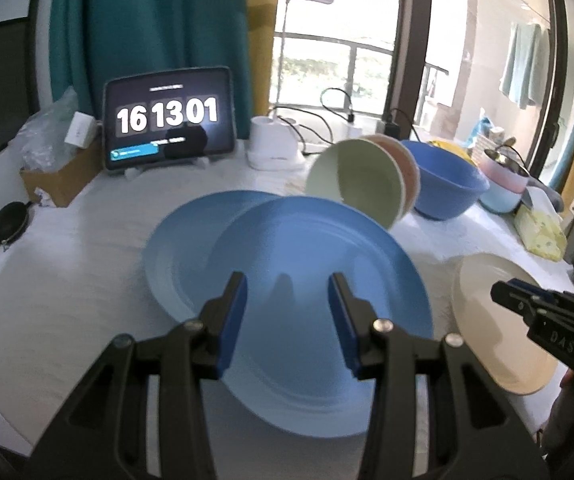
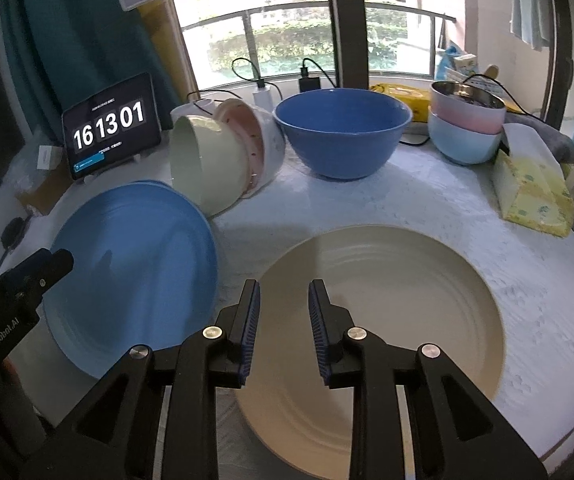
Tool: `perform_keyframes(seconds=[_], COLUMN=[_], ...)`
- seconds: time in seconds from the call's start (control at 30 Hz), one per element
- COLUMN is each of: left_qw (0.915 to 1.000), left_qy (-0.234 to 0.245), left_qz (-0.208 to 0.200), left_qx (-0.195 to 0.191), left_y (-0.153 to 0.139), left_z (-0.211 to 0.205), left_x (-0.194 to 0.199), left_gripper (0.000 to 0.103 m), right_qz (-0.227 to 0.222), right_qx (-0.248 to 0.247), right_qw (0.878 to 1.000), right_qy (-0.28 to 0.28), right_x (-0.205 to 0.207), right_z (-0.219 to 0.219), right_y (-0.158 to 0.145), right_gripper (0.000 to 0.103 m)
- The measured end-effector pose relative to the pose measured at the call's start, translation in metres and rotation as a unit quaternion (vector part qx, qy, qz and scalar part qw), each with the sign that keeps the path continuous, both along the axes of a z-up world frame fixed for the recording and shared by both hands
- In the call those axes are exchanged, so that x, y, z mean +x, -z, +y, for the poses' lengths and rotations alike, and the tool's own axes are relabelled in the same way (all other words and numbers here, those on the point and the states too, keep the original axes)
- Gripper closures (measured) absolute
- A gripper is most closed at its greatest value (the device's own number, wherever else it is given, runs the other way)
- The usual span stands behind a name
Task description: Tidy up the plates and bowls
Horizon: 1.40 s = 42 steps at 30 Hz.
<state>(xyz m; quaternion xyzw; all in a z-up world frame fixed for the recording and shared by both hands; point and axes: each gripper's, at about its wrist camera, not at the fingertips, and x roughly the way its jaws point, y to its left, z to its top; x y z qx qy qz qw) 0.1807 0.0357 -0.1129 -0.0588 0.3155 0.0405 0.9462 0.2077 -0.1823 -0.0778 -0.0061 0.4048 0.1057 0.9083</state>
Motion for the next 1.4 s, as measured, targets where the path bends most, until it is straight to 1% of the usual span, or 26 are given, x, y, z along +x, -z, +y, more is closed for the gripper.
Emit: perform_keyframes(seconds=[0.3, 0.6, 0.97, 1.23, 1.4], left_qw=[0.9997, 0.9994, 0.9988, 0.9988, 0.9988], left_qy=[-0.022, -0.033, -0.039, -0.036, -0.035], left_qz=[-0.01, 0.013, 0.028, 0.034, 0.034], left_qx=[0.005, -0.002, -0.007, -0.004, 0.004], left_y=[-0.001, 0.011, 0.022, 0.027, 0.03], left_z=[0.016, 0.028, 0.04, 0.04, 0.04], left_x=[-0.003, 0.006, 0.013, 0.019, 0.021], left_gripper=[0.059, 0.057, 0.056, 0.056, 0.056], right_qz=[0.007, 0.015, 0.031, 0.043, 0.049], right_qx=[-0.002, -0.006, -0.009, -0.013, -0.017], right_qw=[1.0, 1.0, 0.999, 0.998, 0.998], right_qy=[-0.017, -0.025, -0.036, -0.036, -0.036], right_x=[0.007, 0.013, 0.022, 0.03, 0.033], right_z=[0.019, 0.031, 0.045, 0.05, 0.053], right_y=[0.004, 0.01, 0.022, 0.03, 0.035], right_gripper=[0.076, 0.076, 0.076, 0.076, 0.076])
